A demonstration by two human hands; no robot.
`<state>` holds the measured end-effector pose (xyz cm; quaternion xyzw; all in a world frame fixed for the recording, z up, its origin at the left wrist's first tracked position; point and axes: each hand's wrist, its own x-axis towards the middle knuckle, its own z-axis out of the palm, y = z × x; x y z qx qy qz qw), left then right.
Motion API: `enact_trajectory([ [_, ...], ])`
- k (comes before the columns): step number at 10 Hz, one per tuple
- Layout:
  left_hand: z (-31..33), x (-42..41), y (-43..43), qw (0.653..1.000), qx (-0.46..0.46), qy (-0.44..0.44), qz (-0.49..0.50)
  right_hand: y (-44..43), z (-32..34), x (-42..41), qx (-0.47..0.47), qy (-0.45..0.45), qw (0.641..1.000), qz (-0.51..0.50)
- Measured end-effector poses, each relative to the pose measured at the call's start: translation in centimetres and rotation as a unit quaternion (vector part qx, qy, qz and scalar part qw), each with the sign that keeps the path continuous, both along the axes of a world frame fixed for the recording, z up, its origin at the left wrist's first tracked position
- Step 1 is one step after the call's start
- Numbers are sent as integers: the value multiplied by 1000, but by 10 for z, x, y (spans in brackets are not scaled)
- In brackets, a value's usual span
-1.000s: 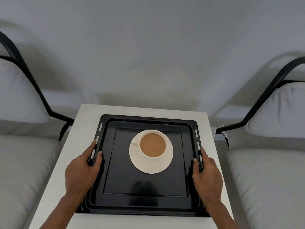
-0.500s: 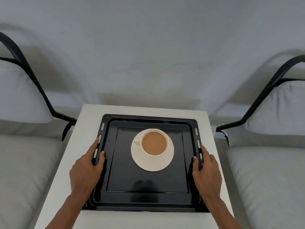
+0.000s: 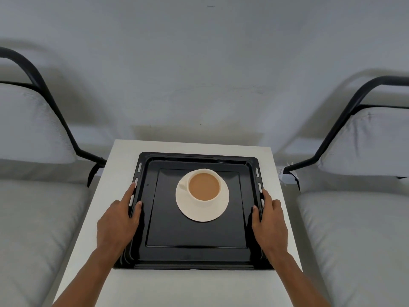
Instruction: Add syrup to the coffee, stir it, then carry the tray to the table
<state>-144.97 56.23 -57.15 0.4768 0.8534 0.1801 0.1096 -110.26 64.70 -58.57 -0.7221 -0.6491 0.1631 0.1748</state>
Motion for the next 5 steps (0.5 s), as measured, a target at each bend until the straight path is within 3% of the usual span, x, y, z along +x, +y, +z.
enact_trajectory([
  [3,24,11,-40,998,-59,-28,-19,-48,20,-3,-25,-23,999,15],
  [5,41,48,-83,992,34,60,-101,-105,46,-12,4,-21,998,55],
])
